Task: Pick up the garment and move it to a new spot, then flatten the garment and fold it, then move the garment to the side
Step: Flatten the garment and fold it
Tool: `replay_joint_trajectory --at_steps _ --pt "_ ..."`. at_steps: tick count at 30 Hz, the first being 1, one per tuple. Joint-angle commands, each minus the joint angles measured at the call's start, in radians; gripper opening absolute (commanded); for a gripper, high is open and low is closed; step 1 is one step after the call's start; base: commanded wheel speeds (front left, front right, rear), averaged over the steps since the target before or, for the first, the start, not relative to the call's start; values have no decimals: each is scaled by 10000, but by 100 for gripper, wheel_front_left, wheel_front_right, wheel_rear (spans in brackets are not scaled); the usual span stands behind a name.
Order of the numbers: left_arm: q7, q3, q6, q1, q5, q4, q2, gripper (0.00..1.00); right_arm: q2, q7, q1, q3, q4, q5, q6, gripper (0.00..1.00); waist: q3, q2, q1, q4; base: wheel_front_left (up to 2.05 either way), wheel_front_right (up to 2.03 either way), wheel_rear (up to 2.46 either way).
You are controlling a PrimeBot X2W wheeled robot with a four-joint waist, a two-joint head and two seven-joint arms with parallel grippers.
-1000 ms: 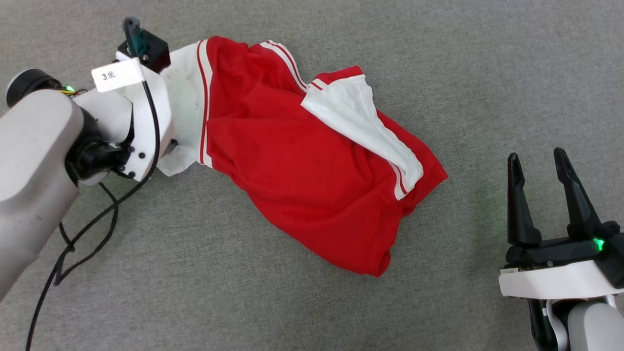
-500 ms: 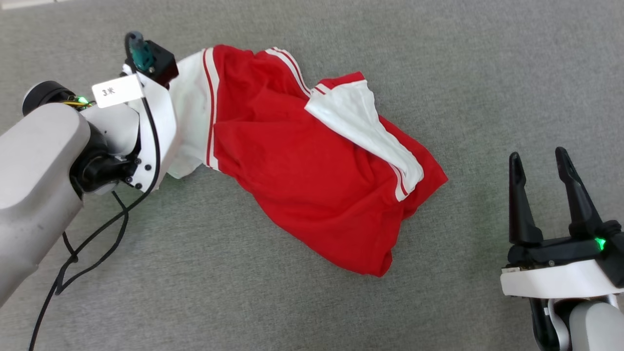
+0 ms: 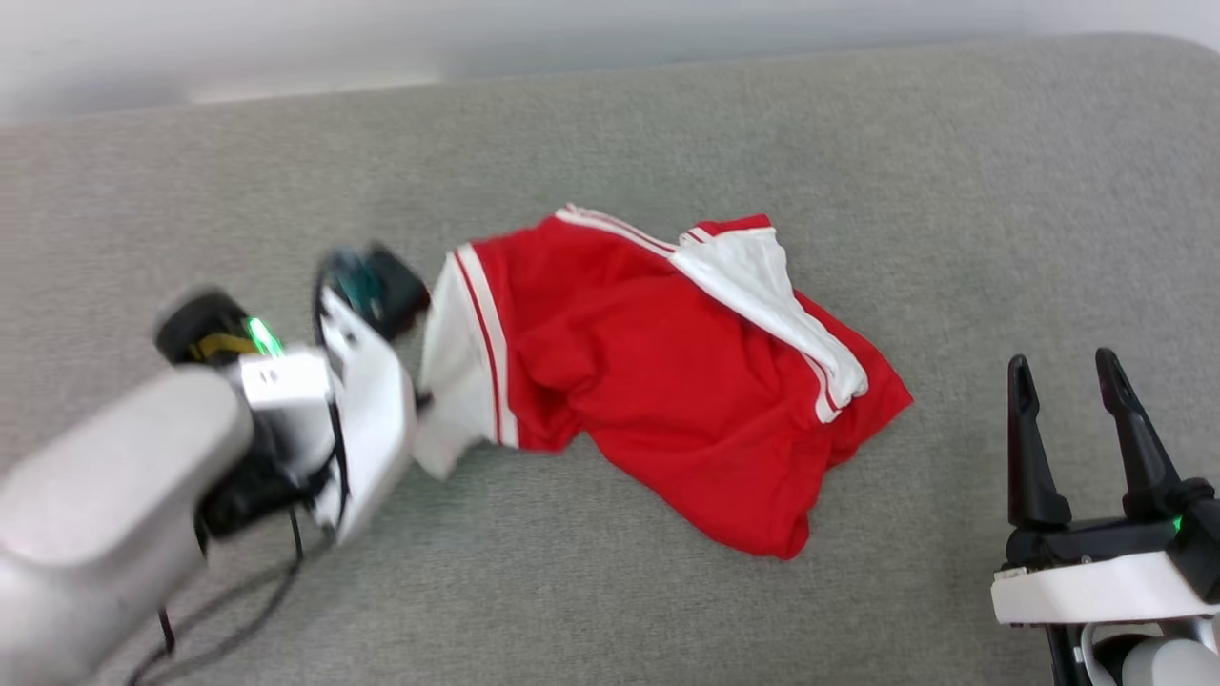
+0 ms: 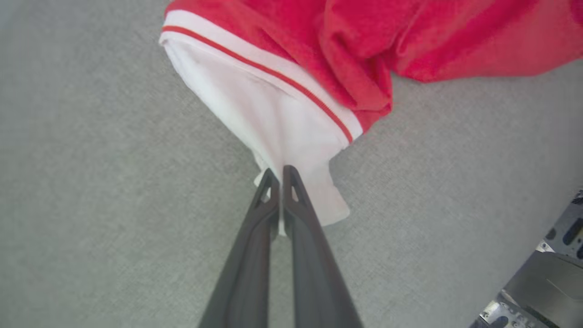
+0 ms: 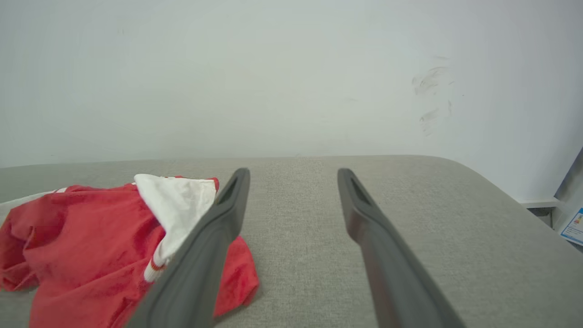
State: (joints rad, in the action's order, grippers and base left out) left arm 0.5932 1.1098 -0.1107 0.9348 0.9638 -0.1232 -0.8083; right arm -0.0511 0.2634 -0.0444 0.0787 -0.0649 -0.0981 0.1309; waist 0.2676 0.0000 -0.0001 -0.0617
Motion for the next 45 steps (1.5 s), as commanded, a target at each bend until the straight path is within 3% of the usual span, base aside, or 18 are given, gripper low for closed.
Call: replay_joint_trajectory --at_steps 1,8,14,15,16,23,31,34,38,42,45 --pt "-185 129 149 -505 81 203 -9 0 15 20 119 35 26 -2 -3 100 -285 0 1 279 0 0 0" --pt "-852 837 624 -2428 262 649 229 0 17 20 277 43 131 72 -3 100 -448 0 1 440 0 0 0" --pt "-1128 1297 562 -3569 362 404 657 0 17 20 420 76 243 137 -3 100 -582 0 1 424 0 0 0" --pt "-1672 1150 779 -3635 136 251 757 73 17 20 490 118 292 173 -3 100 -727 0 1 444 0 0 0" --pt "-1965 1020 870 -3603 28 239 778 100 15 20 508 138 283 205 -3 100 -788 0 1 456 0 0 0" --pt "-4545 11 2114 -3829 -715 518 787 100 15 20 532 351 92 439 -3 100 -1296 0 1 619 0 0 0" --pt "-7768 -1230 4321 -4555 -1585 593 934 100 -76 20 -293 444 -683 1332 -3 100 -1497 0 1 827 0 0 0" --pt "-8393 -1702 5108 -4954 -1857 601 1183 100 -569 20 -900 272 -825 1505 -3 100 -1454 0 1 914 0 0 0" --pt "-8588 -2635 5833 -5537 -2463 784 1574 100 -1547 18 -1831 -347 -568 1436 -3 100 -1357 0 1 1003 0 0 0" --pt "-8590 -3868 6188 -6397 -3469 1298 2167 100 -2788 -242 -2841 -1601 194 1062 -5 100 -1258 0 1 1068 0 0 0" --pt "-8591 -4763 6169 -6952 -4163 1549 2614 100 -3743 -1411 -3675 -2894 414 324 -5 100 -1104 0 1 1115 0 0 0"
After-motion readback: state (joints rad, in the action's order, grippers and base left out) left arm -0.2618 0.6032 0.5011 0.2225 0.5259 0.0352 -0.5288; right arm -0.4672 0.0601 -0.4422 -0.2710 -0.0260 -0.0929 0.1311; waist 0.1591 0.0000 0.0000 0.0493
